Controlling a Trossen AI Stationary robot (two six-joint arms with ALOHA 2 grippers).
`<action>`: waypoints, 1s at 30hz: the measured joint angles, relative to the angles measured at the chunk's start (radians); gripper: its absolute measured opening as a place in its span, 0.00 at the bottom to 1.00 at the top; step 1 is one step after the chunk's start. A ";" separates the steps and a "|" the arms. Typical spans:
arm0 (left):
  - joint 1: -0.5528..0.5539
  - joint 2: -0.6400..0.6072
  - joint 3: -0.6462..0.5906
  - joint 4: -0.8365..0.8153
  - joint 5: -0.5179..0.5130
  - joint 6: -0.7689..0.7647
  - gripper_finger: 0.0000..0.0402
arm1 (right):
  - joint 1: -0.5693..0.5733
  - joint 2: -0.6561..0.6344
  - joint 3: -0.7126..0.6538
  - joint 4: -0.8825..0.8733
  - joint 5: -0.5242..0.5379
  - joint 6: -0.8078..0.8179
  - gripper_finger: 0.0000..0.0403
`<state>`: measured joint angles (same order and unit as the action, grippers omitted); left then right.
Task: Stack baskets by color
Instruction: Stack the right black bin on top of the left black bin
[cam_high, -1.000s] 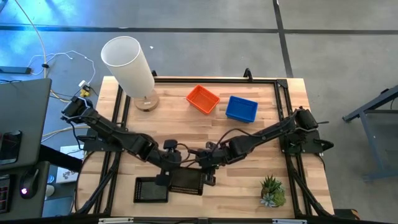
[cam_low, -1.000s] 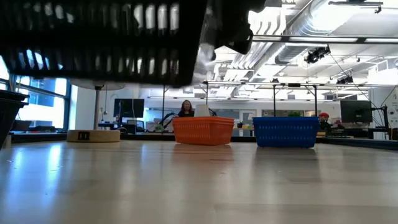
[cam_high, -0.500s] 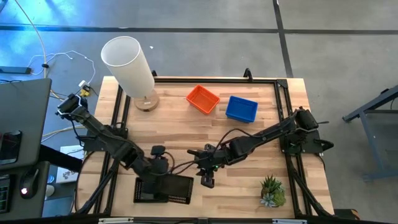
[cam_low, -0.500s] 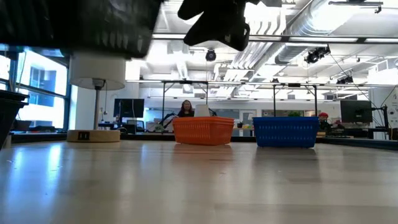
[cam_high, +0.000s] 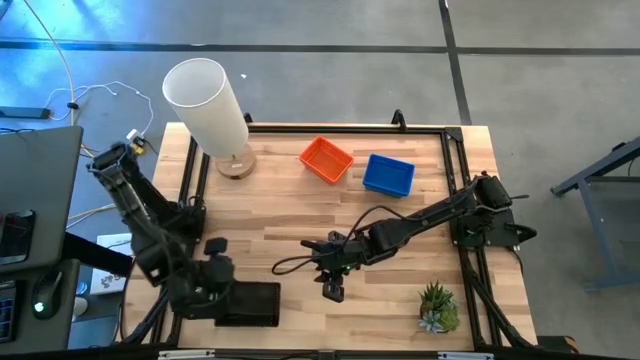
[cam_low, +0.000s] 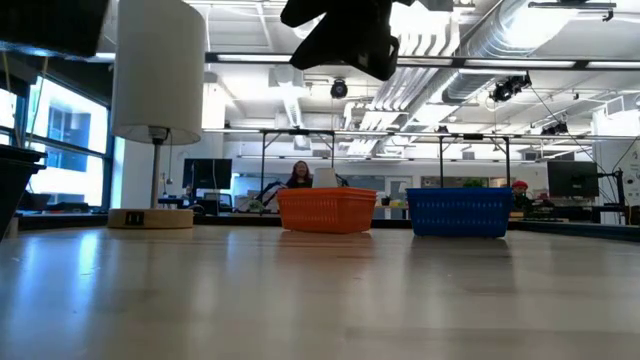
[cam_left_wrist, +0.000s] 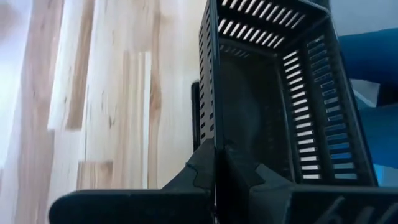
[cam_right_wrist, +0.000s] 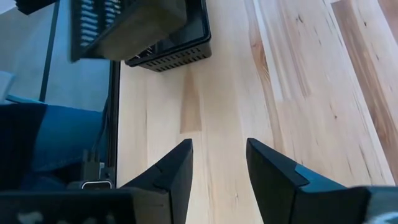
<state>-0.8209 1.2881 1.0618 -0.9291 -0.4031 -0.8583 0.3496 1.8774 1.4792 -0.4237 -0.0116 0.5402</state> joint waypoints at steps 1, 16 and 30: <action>-0.023 0.000 0.000 -0.018 -0.016 -0.035 0.00 | 0.000 0.000 0.000 0.002 0.000 -0.003 0.33; -0.191 0.000 0.000 -0.125 -0.148 -0.325 0.00 | 0.000 0.000 0.000 0.005 0.000 -0.006 0.33; -0.194 0.000 -0.135 0.049 -0.079 -0.370 0.00 | 0.007 0.000 0.000 0.004 0.000 -0.006 0.33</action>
<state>-1.0148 1.2881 0.9272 -0.8801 -0.4818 -1.2284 0.3565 1.8774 1.4788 -0.4194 -0.0116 0.5346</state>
